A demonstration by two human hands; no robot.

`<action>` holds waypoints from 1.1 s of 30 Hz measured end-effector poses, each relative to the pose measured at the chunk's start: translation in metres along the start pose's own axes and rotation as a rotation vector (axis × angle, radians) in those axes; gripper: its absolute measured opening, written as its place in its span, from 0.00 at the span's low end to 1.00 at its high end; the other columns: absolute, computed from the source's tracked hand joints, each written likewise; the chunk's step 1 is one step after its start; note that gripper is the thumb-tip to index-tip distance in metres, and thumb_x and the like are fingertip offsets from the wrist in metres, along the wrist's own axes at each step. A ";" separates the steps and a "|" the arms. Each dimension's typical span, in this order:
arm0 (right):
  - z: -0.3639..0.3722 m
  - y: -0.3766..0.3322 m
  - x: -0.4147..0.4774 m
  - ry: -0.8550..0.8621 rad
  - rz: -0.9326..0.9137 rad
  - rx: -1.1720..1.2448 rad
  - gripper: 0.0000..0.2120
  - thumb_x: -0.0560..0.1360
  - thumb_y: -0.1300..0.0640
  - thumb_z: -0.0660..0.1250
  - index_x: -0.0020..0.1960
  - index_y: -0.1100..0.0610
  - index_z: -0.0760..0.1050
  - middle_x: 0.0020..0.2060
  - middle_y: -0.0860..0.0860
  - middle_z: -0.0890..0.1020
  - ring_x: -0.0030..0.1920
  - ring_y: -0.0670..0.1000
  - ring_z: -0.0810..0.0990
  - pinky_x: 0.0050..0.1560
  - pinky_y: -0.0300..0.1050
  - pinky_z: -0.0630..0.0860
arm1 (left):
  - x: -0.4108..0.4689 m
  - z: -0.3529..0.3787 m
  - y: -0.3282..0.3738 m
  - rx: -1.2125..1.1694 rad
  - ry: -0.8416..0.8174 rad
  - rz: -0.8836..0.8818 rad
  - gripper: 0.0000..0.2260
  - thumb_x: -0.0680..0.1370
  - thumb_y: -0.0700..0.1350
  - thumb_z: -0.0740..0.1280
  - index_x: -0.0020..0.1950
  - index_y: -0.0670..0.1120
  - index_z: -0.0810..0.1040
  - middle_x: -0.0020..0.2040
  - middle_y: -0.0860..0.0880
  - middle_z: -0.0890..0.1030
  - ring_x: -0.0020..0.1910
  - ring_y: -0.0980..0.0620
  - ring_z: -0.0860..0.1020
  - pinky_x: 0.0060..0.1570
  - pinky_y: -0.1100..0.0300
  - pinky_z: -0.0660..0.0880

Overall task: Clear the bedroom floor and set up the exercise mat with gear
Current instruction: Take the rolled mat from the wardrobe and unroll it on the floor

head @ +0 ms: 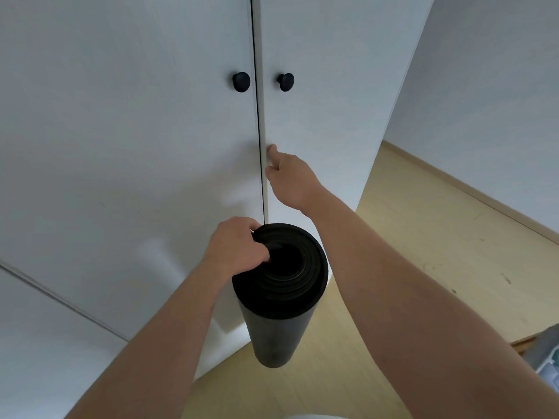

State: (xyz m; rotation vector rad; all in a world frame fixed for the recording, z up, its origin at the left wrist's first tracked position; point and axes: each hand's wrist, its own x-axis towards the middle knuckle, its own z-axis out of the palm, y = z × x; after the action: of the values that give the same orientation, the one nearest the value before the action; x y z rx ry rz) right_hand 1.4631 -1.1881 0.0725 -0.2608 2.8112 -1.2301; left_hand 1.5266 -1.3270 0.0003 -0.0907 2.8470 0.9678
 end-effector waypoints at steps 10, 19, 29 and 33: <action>0.011 0.002 0.020 0.008 -0.033 -0.033 0.14 0.83 0.63 0.53 0.68 0.58 0.65 0.35 0.44 0.64 0.36 0.49 0.66 0.34 0.40 0.61 | 0.008 -0.002 -0.004 -0.016 0.019 -0.026 0.16 0.59 0.49 0.77 0.46 0.56 0.83 0.40 0.58 0.82 0.41 0.57 0.80 0.37 0.64 0.72; -0.020 0.037 -0.015 -0.025 0.037 0.146 0.23 0.83 0.55 0.61 0.78 0.53 0.67 0.75 0.48 0.71 0.75 0.46 0.68 0.73 0.42 0.64 | 0.021 0.010 0.007 -0.004 0.003 0.008 0.20 0.59 0.50 0.79 0.51 0.55 0.85 0.40 0.59 0.81 0.41 0.59 0.80 0.40 0.62 0.75; -0.060 0.149 -0.123 0.252 0.521 0.220 0.16 0.80 0.43 0.64 0.59 0.50 0.83 0.53 0.48 0.85 0.51 0.50 0.84 0.49 0.48 0.82 | 0.035 0.081 0.089 0.011 -0.143 0.237 0.21 0.59 0.50 0.77 0.52 0.58 0.84 0.40 0.61 0.80 0.43 0.55 0.80 0.39 0.61 0.74; -0.089 0.191 -0.169 0.249 0.674 0.326 0.14 0.78 0.41 0.66 0.51 0.50 0.83 0.43 0.51 0.87 0.45 0.52 0.86 0.35 0.49 0.85 | 0.035 0.132 0.139 0.038 -0.211 0.344 0.22 0.62 0.48 0.76 0.55 0.58 0.84 0.40 0.62 0.77 0.46 0.51 0.78 0.42 0.59 0.72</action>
State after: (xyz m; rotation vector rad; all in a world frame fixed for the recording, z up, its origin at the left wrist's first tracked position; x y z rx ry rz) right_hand 1.5932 -0.9660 -0.0095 0.8307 2.4495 -1.5521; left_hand 1.4923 -1.1368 -0.0248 0.4902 2.7309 0.9137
